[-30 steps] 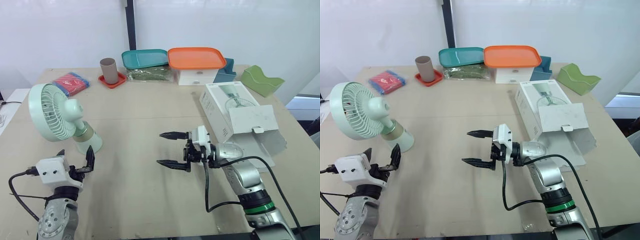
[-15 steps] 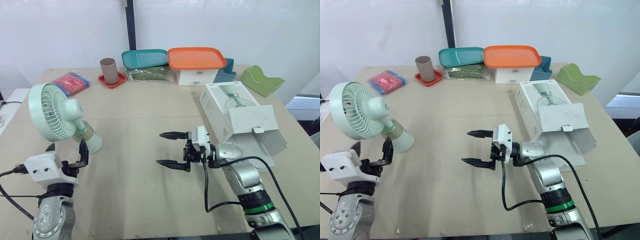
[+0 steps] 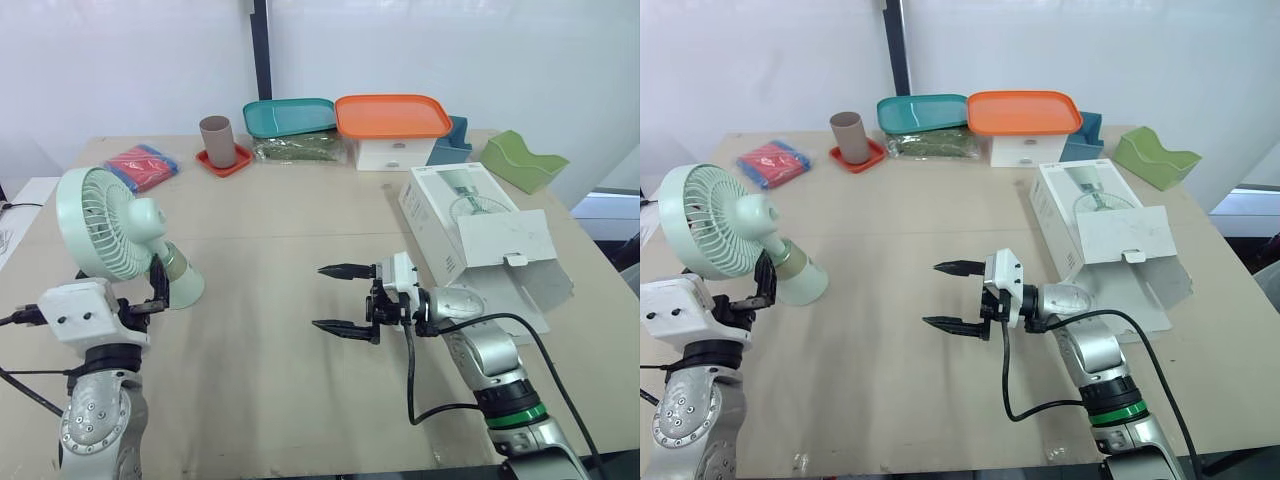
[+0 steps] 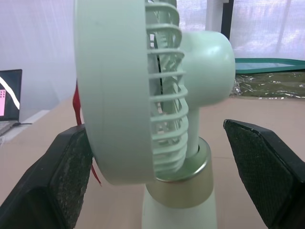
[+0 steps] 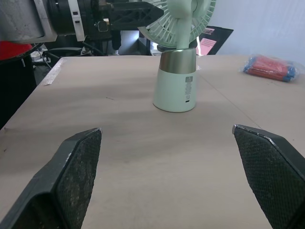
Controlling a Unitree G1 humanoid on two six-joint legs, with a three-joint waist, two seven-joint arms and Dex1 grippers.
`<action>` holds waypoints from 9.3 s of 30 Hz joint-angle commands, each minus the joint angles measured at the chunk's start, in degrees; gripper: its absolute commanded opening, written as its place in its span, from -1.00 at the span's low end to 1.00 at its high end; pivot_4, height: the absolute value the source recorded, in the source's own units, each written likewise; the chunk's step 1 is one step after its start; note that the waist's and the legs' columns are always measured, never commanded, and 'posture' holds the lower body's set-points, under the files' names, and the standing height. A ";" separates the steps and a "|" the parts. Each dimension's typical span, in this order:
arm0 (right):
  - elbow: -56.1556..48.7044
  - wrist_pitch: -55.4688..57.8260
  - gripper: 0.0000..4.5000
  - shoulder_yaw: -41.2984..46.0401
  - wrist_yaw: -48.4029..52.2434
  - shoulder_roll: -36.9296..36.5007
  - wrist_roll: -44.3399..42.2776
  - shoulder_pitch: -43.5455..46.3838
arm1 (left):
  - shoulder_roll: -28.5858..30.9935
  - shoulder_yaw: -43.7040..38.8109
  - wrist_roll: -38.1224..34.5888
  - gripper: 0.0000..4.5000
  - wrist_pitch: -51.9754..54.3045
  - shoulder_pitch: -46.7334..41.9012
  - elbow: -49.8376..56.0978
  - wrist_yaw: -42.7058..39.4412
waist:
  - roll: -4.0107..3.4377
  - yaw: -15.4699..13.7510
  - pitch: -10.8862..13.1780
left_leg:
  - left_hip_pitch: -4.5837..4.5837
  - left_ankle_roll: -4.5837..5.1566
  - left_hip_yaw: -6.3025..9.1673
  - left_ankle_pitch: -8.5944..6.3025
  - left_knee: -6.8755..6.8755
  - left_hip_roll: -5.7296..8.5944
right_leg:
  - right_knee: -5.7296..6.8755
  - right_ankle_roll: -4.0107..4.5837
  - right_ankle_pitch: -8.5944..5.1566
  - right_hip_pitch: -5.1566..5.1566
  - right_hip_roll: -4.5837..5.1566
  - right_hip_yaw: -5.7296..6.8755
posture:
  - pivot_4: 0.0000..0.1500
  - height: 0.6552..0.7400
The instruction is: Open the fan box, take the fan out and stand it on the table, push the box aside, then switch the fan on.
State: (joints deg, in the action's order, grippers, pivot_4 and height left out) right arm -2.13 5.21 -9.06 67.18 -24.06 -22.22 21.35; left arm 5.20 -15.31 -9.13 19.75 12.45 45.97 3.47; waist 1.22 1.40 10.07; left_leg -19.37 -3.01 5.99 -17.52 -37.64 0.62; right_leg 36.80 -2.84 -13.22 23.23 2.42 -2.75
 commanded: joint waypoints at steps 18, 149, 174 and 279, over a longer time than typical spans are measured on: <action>-2.31 3.64 1.00 3.14 -2.84 3.20 -6.70 1.28 | 0.68 -3.15 -2.05 0.48 3.71 -6.24 1.32 0.91 | 0.00 0.01 0.00 | 0.00 -0.03 0.00 0.00 0.00 -0.01 | 0.00 0.01 0.01 0.00 -0.01 0.00 | 1.00 1.00; -18.12 40.73 -0.85 -4.18 -40.17 12.00 1.23 10.15 | 15.81 9.38 -24.39 0.95 6.04 -21.20 -11.88 -29.46 | 0.00 0.12 0.01 | -0.14 -0.13 0.19 0.02 0.01 -0.03 | 0.01 0.03 0.02 0.14 -0.05 0.14 | 1.00 1.00; -8.60 24.08 -0.85 0.81 -22.53 3.29 -1.91 9.83 | 36.88 -5.27 -38.99 0.95 13.29 -6.77 -11.37 -46.01 | -0.09 0.67 0.08 | -0.18 -0.10 0.23 0.00 0.12 -0.04 | -0.08 0.02 -0.06 0.16 -0.03 0.22 | 1.00 1.00; -11.50 15.44 -0.85 -3.87 -1.83 -4.54 -3.88 1.34 | 28.03 19.03 -19.70 -0.99 4.16 -12.67 -22.30 -54.52 | -0.07 0.58 0.07 | -0.07 -0.08 0.21 -0.03 0.12 -0.21 | -0.05 0.16 -0.01 0.10 -0.17 0.21 | 1.00 1.00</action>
State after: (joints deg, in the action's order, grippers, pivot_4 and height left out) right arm -12.80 20.63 -12.85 65.59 -27.99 -26.66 23.12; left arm 33.91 3.03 -27.47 24.20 0.52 21.25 -50.38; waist 1.14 1.98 10.14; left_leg -19.45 -3.09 6.20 -17.54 -37.52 0.42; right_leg 36.75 -2.68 -13.23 23.33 2.25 -2.54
